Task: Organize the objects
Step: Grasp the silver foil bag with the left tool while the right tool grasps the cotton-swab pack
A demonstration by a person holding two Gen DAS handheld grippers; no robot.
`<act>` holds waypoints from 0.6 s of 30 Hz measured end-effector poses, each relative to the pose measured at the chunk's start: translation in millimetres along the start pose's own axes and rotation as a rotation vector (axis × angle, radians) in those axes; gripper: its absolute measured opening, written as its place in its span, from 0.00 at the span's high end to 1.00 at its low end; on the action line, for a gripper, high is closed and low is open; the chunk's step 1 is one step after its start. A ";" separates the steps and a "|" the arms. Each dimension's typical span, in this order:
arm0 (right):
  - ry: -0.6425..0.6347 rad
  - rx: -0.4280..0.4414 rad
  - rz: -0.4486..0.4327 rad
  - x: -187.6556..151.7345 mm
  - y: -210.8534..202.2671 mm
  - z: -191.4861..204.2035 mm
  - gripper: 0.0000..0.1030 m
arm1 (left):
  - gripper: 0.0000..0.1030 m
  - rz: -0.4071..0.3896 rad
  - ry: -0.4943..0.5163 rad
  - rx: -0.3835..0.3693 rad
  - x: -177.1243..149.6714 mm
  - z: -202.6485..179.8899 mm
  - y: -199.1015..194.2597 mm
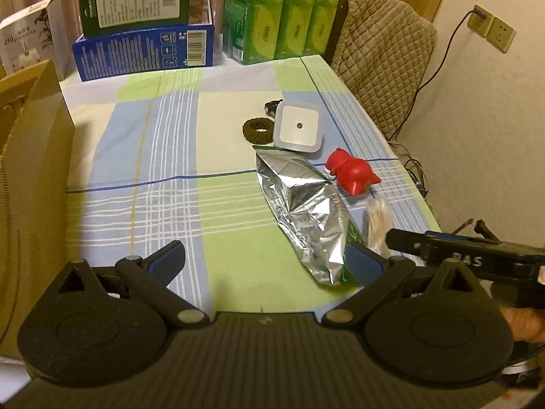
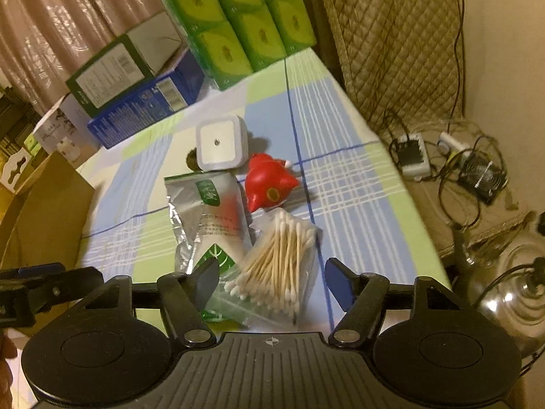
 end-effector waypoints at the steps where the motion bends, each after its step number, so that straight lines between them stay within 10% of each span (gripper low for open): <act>1: 0.009 0.003 0.008 -0.1 5.7 -1.2 0.37 | 0.04 0.003 -0.002 0.000 0.5 0.6 3.8; 6: 0.013 -0.004 0.043 -2.2 25.7 -2.4 0.44 | 0.04 0.013 -0.012 -0.003 2.2 3.7 16.8; 10: -0.017 -0.019 0.050 -1.9 30.9 -1.5 0.68 | 0.04 0.018 -0.015 -0.004 3.3 6.1 21.9; 18: -0.128 0.082 0.094 -2.7 37.9 21.6 0.75 | 0.04 0.021 -0.025 0.001 3.4 11.5 25.1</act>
Point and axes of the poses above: each gripper's, at about its wrist camera, not at the fingertips, and y roughly the way its jaws point, z to its left, x to its top, the point moved 7 cm from there along y, roughly the way its jaws point, and after that the axes turned 14 degrees about -y, right-handed, at the moved point
